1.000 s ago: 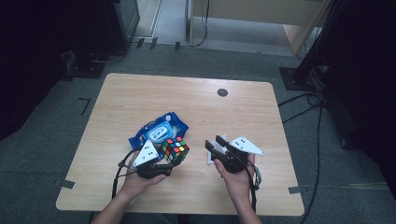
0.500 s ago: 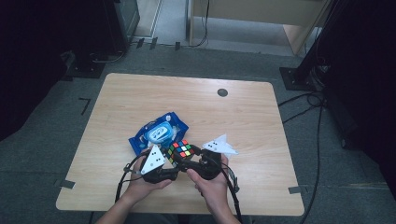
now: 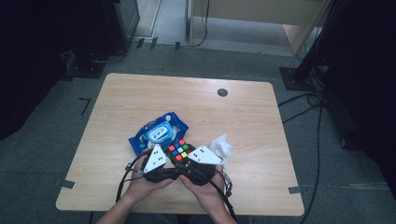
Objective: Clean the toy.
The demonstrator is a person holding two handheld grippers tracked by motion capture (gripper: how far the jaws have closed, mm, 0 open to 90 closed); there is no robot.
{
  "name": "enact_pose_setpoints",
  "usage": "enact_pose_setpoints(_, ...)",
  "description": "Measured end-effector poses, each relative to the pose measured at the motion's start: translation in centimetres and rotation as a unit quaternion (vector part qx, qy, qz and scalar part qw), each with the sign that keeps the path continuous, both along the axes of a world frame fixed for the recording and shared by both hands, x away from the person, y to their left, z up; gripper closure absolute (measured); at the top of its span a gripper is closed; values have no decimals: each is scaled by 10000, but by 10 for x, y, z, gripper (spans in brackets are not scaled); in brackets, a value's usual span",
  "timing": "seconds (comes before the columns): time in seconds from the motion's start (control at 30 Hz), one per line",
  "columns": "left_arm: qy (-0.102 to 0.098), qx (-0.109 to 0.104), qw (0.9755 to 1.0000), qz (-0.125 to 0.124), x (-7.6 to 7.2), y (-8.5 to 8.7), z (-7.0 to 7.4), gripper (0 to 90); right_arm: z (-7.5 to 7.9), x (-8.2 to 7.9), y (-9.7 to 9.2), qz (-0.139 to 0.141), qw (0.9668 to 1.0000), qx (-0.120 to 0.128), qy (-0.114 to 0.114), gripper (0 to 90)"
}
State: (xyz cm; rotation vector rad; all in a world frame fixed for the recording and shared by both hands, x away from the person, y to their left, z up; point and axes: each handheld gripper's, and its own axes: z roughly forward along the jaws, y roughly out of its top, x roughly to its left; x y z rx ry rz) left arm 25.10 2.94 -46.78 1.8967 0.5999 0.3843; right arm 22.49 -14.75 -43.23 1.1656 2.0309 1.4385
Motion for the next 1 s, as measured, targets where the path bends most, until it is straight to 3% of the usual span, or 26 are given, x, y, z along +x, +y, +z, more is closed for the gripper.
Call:
enact_pose_setpoints(0.07,153,-150,9997,81,5,6,1,337,2,3,-7,165,9989,416,163,221)
enact_pose_setpoints(0.13,334,-309,9987,241,12,13,2,337,6,5,-16,194,9971,722,161,200)
enact_pose_setpoints(0.27,745,-604,9936,598,29,34,2,337,7,7,-36,209,9941,1061,78,202)
enact_pose_setpoints(0.33,841,-719,9913,716,34,42,2,338,-2,8,-43,300,9928,1149,134,218)
enact_pose_setpoints(0.47,901,-866,9897,691,35,45,5,338,-31,8,-37,338,9956,804,352,214)
enact_pose_setpoints(0.53,890,-876,9902,629,33,41,7,337,-42,10,-28,371,9967,617,371,195)
enact_pose_setpoints(0.6,931,-905,9901,528,30,36,8,337,-49,12,-18,339,9972,586,318,179)
enact_pose_setpoints(0.67,963,-896,9902,466,28,33,8,337,-50,13,-11,224,9981,561,136,165)
enact_pose_setpoints(0.87,1078,-970,9888,357,25,27,9,336,-53,10,5,244,9983,401,-346,161)
enact_pose_setpoints(1.0,1108,-995,9883,336,24,26,9,336,-54,7,10,214,9974,452,-518,193)
